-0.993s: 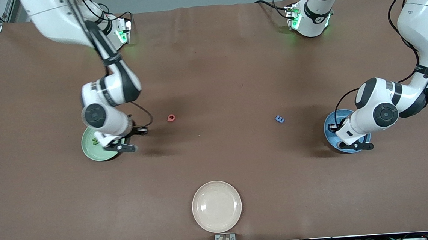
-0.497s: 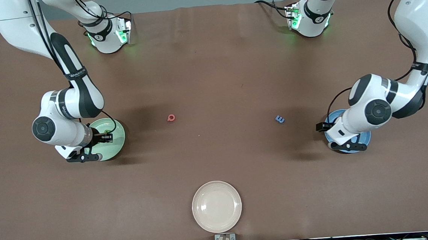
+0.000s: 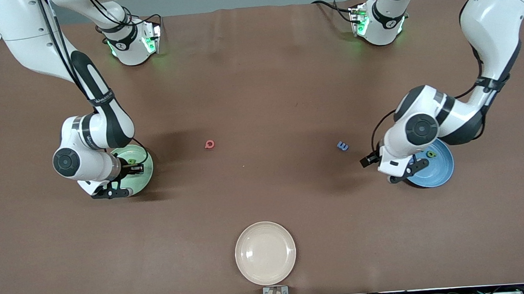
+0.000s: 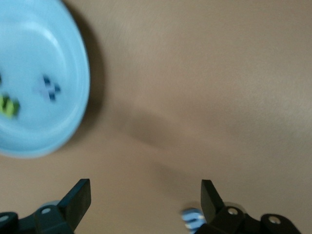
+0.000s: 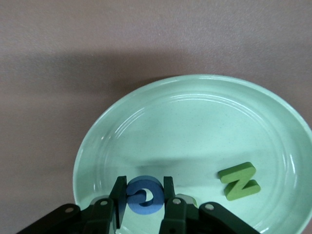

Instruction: Sort upper and lower case letters into plates

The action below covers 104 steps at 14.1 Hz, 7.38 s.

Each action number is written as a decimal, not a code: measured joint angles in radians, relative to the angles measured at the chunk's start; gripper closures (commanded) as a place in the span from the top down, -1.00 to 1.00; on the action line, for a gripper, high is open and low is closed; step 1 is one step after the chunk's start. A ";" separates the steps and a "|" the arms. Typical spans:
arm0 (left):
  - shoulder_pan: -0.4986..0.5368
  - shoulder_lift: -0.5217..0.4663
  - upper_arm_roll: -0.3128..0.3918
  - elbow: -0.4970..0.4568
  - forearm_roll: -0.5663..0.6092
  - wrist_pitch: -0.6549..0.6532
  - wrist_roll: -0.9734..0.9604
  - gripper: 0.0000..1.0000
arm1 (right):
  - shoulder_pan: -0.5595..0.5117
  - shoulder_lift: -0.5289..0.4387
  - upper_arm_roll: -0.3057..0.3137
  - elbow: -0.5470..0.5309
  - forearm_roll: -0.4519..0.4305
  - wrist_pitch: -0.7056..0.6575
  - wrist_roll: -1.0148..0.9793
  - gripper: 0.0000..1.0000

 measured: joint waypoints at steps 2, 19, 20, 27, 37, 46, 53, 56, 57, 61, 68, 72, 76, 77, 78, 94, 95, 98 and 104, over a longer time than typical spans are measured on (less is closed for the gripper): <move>-0.029 0.000 -0.001 -0.006 0.000 0.002 -0.159 0.99 | 0.000 0.004 0.000 0.000 0.000 0.000 0.000 -0.64; -0.051 0.002 -0.002 -0.206 0.075 0.261 -0.443 0.37 | 0.249 -0.061 0.028 0.037 0.037 -0.076 0.329 1.00; -0.051 0.002 -0.001 -0.209 0.078 0.269 -0.443 0.36 | 0.280 -0.061 0.028 0.035 0.037 -0.068 0.369 1.00; -0.052 0.032 0.018 -0.214 0.110 0.303 -0.497 0.21 | 0.430 -0.030 0.028 0.004 0.038 0.080 0.596 1.00; -0.084 0.045 0.042 -0.212 0.111 0.311 -0.524 -0.18 | 0.476 0.016 0.026 -0.071 0.038 0.219 0.642 0.71; -0.091 0.037 0.050 -0.197 0.120 0.317 -0.518 -0.66 | 0.494 -0.001 0.024 -0.089 0.038 0.231 0.642 -0.79; 0.060 -0.053 -0.031 -0.095 0.122 0.101 -0.022 -0.67 | 0.460 -0.001 -0.010 -0.088 0.038 0.230 0.605 -0.99; 0.172 -0.056 -0.039 -0.075 0.122 0.068 0.239 -0.67 | 0.352 -0.015 -0.022 -0.051 0.038 0.119 0.469 -0.99; 0.206 -0.054 -0.037 -0.075 0.122 0.068 0.322 -0.67 | 0.312 -0.023 -0.023 -0.025 0.038 0.063 0.422 -0.99; 0.307 -0.019 -0.014 -0.058 0.122 0.068 0.545 -0.67 | 0.141 -0.049 -0.028 0.051 0.037 -0.076 0.155 -0.98; 0.258 0.100 0.083 0.054 0.144 0.073 0.638 -0.67 | -0.120 -0.029 -0.025 0.040 0.038 -0.057 -0.258 -0.98; 0.217 0.126 0.119 0.071 0.149 0.087 0.638 -0.65 | -0.087 -0.014 -0.007 0.034 0.038 -0.025 -0.251 -0.97; 0.215 0.126 0.122 0.078 0.149 0.087 0.638 0.99 | -0.085 -0.001 -0.009 0.030 0.038 0.009 -0.251 -0.97; 0.215 0.125 0.122 0.083 0.149 0.087 0.638 0.99 | -0.085 0.003 -0.009 0.030 0.038 0.020 -0.251 -0.97; 0.215 0.123 0.122 0.088 0.149 0.087 0.638 0.99 | -0.085 0.009 -0.009 0.030 0.038 0.033 -0.251 -0.96; 0.231 0.029 0.095 0.125 0.044 -0.077 0.757 0.99 | -0.060 -0.052 -0.005 0.199 0.038 -0.323 -0.110 1.00; 0.167 0.004 0.179 0.140 -0.041 -0.077 0.823 0.99 | -0.059 -0.072 -0.005 0.249 0.034 -0.416 -0.100 1.00; -0.040 -0.138 0.443 0.156 -0.310 -0.082 1.008 0.99 | -0.065 -0.141 -0.015 0.342 -0.032 -0.582 -0.094 1.00; -0.308 -0.421 0.725 0.123 -0.522 -0.222 1.118 0.99 | -0.119 -0.294 -0.026 0.351 -0.068 -0.668 -0.093 1.00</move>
